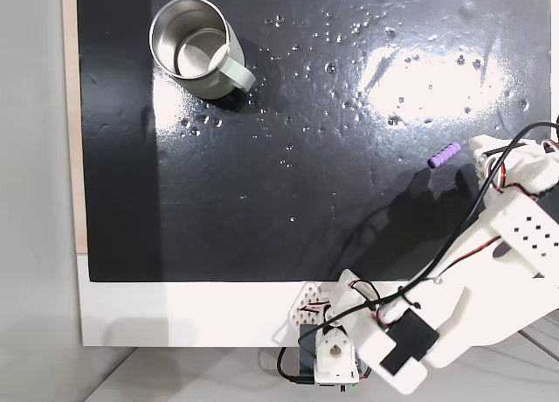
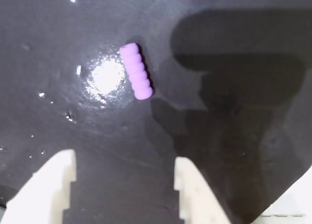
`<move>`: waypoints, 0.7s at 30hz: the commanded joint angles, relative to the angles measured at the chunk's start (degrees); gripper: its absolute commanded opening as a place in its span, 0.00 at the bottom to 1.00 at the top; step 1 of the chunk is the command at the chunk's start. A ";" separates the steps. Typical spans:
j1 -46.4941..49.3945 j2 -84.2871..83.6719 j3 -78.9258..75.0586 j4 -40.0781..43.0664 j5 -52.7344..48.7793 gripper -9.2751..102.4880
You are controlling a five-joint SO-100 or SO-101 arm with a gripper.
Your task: Grasp a pengrip and put it in the cup.
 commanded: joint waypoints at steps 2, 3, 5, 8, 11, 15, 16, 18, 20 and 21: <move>0.53 -3.87 -5.27 0.70 0.26 0.32; 0.44 -4.83 -5.71 0.70 0.53 0.32; 0.26 -6.50 -6.15 0.70 0.79 0.32; 0.00 -9.05 -7.38 0.70 1.41 0.32; -0.26 -12.04 -10.11 0.88 2.46 0.32; -0.44 -19.78 -20.65 6.59 4.39 0.32; -0.44 -21.97 -24.17 8.35 4.75 0.32; -0.18 -26.72 -31.11 11.43 5.36 0.32; 0.18 -28.83 -33.75 11.87 5.36 0.32; 0.18 -29.27 -34.19 11.78 5.36 0.32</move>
